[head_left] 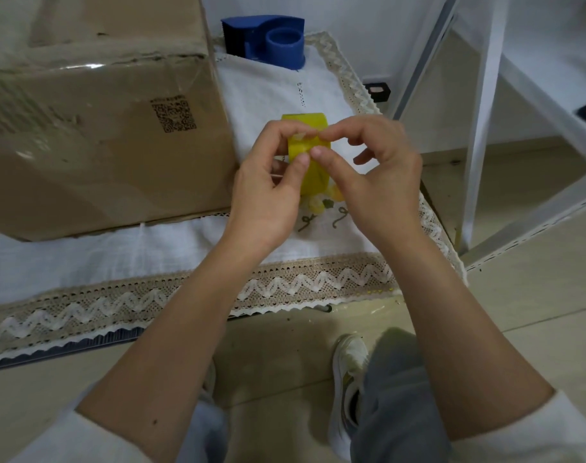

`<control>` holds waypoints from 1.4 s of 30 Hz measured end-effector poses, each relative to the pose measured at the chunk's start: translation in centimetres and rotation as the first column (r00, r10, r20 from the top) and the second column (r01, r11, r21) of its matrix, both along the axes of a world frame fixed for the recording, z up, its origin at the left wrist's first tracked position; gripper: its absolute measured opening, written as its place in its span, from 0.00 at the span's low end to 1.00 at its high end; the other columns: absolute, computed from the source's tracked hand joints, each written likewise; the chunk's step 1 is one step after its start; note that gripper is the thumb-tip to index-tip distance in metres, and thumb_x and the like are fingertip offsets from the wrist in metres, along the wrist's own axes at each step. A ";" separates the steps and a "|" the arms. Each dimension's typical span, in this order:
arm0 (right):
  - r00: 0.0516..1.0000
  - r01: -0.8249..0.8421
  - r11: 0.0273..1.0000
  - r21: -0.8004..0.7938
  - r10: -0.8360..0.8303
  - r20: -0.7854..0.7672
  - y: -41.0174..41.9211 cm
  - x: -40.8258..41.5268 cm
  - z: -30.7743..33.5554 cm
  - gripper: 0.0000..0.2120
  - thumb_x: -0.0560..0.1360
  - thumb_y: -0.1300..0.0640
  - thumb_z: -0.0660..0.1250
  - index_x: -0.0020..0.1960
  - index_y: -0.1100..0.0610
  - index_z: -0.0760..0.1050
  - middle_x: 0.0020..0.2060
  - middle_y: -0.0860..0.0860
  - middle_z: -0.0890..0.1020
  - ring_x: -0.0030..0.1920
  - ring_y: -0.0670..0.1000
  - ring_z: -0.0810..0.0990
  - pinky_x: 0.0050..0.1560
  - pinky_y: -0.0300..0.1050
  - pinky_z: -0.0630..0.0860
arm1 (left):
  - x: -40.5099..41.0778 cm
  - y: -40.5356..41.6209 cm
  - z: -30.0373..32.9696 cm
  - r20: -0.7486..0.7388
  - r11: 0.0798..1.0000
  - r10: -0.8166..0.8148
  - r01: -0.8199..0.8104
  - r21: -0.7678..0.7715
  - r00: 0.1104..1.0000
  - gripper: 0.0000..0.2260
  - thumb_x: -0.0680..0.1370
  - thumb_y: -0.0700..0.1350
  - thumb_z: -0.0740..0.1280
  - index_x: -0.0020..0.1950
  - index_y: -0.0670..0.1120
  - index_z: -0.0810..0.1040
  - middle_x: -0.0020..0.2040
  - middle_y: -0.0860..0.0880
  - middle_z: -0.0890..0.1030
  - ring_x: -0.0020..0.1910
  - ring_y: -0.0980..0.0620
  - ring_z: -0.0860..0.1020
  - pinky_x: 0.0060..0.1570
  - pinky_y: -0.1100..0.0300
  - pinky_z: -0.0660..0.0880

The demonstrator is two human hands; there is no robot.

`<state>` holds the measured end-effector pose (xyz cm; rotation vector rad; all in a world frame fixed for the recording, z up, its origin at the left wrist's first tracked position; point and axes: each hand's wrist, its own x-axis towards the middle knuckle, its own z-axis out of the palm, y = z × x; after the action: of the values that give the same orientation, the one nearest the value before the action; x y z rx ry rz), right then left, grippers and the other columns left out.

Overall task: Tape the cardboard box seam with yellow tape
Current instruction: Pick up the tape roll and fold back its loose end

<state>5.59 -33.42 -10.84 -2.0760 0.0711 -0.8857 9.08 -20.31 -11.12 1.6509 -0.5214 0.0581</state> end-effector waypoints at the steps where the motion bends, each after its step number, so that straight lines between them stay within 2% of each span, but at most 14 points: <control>1: 1.000 0.000 1.000 -0.010 0.000 -0.002 0.1 -0.1 0.0 0.11 0.72 0.54 0.76 0.53 0.52 0.80 0.48 0.43 0.79 0.50 0.48 0.76 0.44 0.37 0.74 | 0.0 0.0 0.0 0.003 1.000 0.001 -0.001 0.006 1.000 0.11 0.79 0.37 0.63 0.53 0.53 0.75 0.45 0.56 0.79 0.41 0.55 0.76 0.42 0.65 0.73; 4: 0.999 -0.029 0.999 0.015 0.029 -0.036 -0.2 -0.1 0.1 0.23 0.72 0.54 0.75 0.65 0.49 0.73 0.53 0.45 0.76 0.50 0.47 0.75 0.46 0.35 0.73 | -0.1 0.0 -0.1 0.016 1.000 0.015 -0.015 0.026 1.000 0.13 0.79 0.36 0.63 0.49 0.56 0.75 0.40 0.61 0.77 0.37 0.58 0.74 0.39 0.67 0.71; 7: 0.996 -0.070 0.997 -0.033 0.068 -0.051 -0.6 0.2 -0.1 0.15 0.74 0.53 0.74 0.60 0.51 0.80 0.52 0.46 0.75 0.51 0.46 0.75 0.45 0.35 0.73 | -0.1 0.0 -0.1 0.054 0.999 0.006 -0.008 0.038 0.999 0.11 0.80 0.36 0.63 0.49 0.54 0.75 0.39 0.65 0.77 0.36 0.59 0.74 0.39 0.65 0.71; 11: 0.997 -0.071 0.993 -0.096 0.074 0.019 -0.4 0.4 -0.4 0.07 0.74 0.56 0.74 0.52 0.52 0.84 0.46 0.48 0.77 0.50 0.48 0.75 0.44 0.37 0.73 | -0.3 0.1 -0.1 0.073 0.999 0.007 -0.010 0.040 0.997 0.09 0.80 0.36 0.64 0.53 0.51 0.74 0.41 0.62 0.77 0.36 0.60 0.74 0.40 0.66 0.70; 14: 0.996 -0.048 0.993 -0.105 0.055 0.064 -0.6 0.5 -0.4 0.04 0.75 0.56 0.74 0.49 0.54 0.85 0.44 0.46 0.76 0.48 0.48 0.75 0.46 0.41 0.73 | -0.5 0.1 0.1 -0.041 0.998 -0.015 0.013 -0.066 0.999 0.15 0.79 0.36 0.65 0.60 0.52 0.65 0.46 0.55 0.80 0.38 0.59 0.77 0.41 0.65 0.74; 16: 0.996 -0.023 0.989 -0.143 0.035 0.080 -0.7 0.4 -0.5 0.03 0.76 0.57 0.73 0.48 0.56 0.84 0.43 0.47 0.77 0.47 0.47 0.75 0.47 0.43 0.74 | -0.5 0.2 0.0 -0.101 0.994 -0.054 0.043 -0.105 0.993 0.18 0.79 0.36 0.67 0.62 0.51 0.64 0.47 0.52 0.82 0.37 0.60 0.79 0.41 0.65 0.76; 20: 0.988 0.046 0.955 -0.292 0.000 0.152 -0.4 0.2 -0.7 0.04 0.77 0.62 0.69 0.46 0.62 0.82 0.43 0.54 0.81 0.46 0.54 0.78 0.48 0.47 0.75 | -0.6 0.0 -0.1 -0.056 0.999 -0.016 0.015 -0.032 0.998 0.17 0.78 0.35 0.69 0.63 0.49 0.71 0.44 0.51 0.82 0.29 0.63 0.77 0.36 0.68 0.73; 24: 0.984 0.069 0.926 -0.372 -0.003 0.176 0.0 -0.1 -0.6 0.05 0.79 0.63 0.67 0.48 0.62 0.81 0.44 0.53 0.83 0.45 0.54 0.81 0.48 0.42 0.74 | -0.5 -0.3 -0.1 -0.069 0.998 0.057 -0.058 -0.019 0.996 0.14 0.78 0.37 0.69 0.62 0.48 0.77 0.43 0.49 0.81 0.28 0.63 0.77 0.34 0.69 0.73; 27: 0.982 0.056 0.929 -0.366 0.015 0.187 0.1 -0.3 -0.4 0.05 0.79 0.64 0.67 0.48 0.62 0.81 0.44 0.53 0.84 0.44 0.54 0.81 0.46 0.44 0.76 | -0.3 -0.2 -0.2 -0.087 0.997 0.067 -0.069 -0.027 0.994 0.13 0.78 0.37 0.69 0.61 0.49 0.78 0.44 0.49 0.82 0.30 0.63 0.79 0.35 0.69 0.74; 31: 0.975 0.004 0.936 -0.351 0.075 0.211 0.6 -0.5 -0.1 0.04 0.79 0.66 0.67 0.48 0.64 0.81 0.43 0.54 0.83 0.44 0.52 0.81 0.46 0.44 0.77 | 0.1 -0.1 0.0 -0.078 0.990 0.139 -0.140 -0.015 0.987 0.10 0.78 0.40 0.70 0.59 0.49 0.80 0.42 0.54 0.82 0.32 0.63 0.79 0.36 0.69 0.75; 34: 0.977 -0.017 0.968 -0.250 0.069 0.200 0.4 -0.4 0.1 0.03 0.78 0.66 0.68 0.49 0.64 0.81 0.45 0.55 0.83 0.47 0.50 0.81 0.50 0.42 0.77 | -0.2 0.0 0.1 -0.077 0.994 0.095 -0.099 -0.052 0.993 0.07 0.78 0.41 0.71 0.54 0.51 0.80 0.44 0.51 0.83 0.37 0.57 0.82 0.39 0.64 0.78; 37: 0.985 -0.019 0.987 -0.162 0.046 0.165 0.3 -0.2 0.4 0.03 0.77 0.65 0.69 0.49 0.62 0.82 0.47 0.55 0.82 0.51 0.47 0.79 0.53 0.38 0.75 | -0.4 0.0 0.1 -0.067 0.994 0.075 -0.080 -0.069 0.995 0.08 0.78 0.40 0.71 0.52 0.52 0.78 0.46 0.51 0.83 0.38 0.57 0.82 0.39 0.66 0.77; 40: 0.992 -0.052 0.996 -0.068 0.060 0.115 0.6 -0.3 0.4 0.03 0.77 0.64 0.69 0.50 0.61 0.82 0.45 0.51 0.82 0.47 0.49 0.81 0.51 0.46 0.79 | -0.5 -0.1 0.0 -0.048 0.996 0.083 -0.085 -0.033 0.995 0.07 0.78 0.42 0.71 0.53 0.51 0.78 0.50 0.54 0.81 0.39 0.56 0.82 0.41 0.63 0.79; 42: 0.993 -0.063 0.997 -0.037 0.066 0.096 0.6 -0.4 0.6 0.04 0.78 0.64 0.69 0.51 0.60 0.82 0.44 0.50 0.82 0.47 0.49 0.81 0.52 0.47 0.79 | -0.6 -0.1 -0.1 -0.012 0.993 0.119 -0.118 0.012 0.993 0.07 0.77 0.44 0.71 0.54 0.52 0.78 0.54 0.54 0.80 0.42 0.55 0.82 0.44 0.60 0.81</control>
<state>5.18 -32.87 -10.24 -2.0518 -0.0635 -0.9526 8.53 -20.40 -11.20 1.6915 -0.4146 0.1325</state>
